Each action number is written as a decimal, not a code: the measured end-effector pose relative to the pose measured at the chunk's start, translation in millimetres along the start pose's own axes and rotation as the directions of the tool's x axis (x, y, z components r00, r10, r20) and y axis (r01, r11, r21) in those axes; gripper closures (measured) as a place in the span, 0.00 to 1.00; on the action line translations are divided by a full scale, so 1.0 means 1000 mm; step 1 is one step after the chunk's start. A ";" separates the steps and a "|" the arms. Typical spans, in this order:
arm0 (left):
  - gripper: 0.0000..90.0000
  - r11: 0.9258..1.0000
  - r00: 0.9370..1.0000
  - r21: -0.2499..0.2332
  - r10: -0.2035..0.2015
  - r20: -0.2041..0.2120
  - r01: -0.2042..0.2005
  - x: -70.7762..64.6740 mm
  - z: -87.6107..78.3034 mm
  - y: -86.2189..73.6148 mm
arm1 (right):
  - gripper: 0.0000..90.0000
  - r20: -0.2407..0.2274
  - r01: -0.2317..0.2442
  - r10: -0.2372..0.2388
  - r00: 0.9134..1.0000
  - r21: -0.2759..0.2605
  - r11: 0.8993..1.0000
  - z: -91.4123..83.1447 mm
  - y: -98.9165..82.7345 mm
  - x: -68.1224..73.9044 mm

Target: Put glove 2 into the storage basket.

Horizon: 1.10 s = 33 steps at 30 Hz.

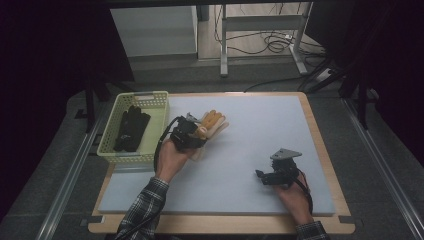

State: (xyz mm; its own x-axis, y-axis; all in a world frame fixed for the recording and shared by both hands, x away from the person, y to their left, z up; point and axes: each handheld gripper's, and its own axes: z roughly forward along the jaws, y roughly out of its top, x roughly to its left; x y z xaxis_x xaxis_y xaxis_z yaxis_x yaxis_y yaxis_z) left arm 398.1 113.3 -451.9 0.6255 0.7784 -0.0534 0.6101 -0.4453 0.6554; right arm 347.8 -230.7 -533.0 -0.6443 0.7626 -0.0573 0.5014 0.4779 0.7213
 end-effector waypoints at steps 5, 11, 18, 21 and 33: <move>0.70 1.000 1.000 -0.010 -0.018 -0.021 0.018 0.010 -0.013 0.004 | 0.16 0.000 0.001 -0.001 1.000 -0.001 1.000 0.000 0.000 0.000; 0.69 0.998 0.997 -0.032 -0.051 -0.056 0.049 0.026 -0.035 0.007 | 0.16 0.001 0.003 -0.003 1.000 -0.001 1.000 0.000 0.000 0.000; 0.69 0.994 0.989 -0.053 -0.099 -0.108 0.094 0.050 -0.058 0.007 | 0.16 0.001 0.003 -0.003 1.000 -0.003 1.000 0.000 0.000 0.000; 0.69 0.993 0.987 -0.057 -0.110 -0.121 0.104 0.056 -0.062 0.006 | 0.16 0.001 0.002 -0.002 1.000 -0.003 1.000 0.000 0.000 0.000; 0.69 0.969 0.951 -0.086 -0.243 -0.191 0.230 0.105 -0.088 -0.020 | 0.16 0.001 0.001 -0.001 1.000 -0.003 1.000 0.000 0.000 0.000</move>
State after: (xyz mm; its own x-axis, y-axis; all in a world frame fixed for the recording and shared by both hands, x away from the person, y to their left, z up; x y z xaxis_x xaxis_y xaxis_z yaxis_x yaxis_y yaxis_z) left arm 408.7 243.0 -403.9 0.3538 0.9330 -0.0658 0.6933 -0.2144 0.6881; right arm 347.8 -230.7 -533.3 -0.6443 0.7625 -0.0586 0.4990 0.4772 0.7233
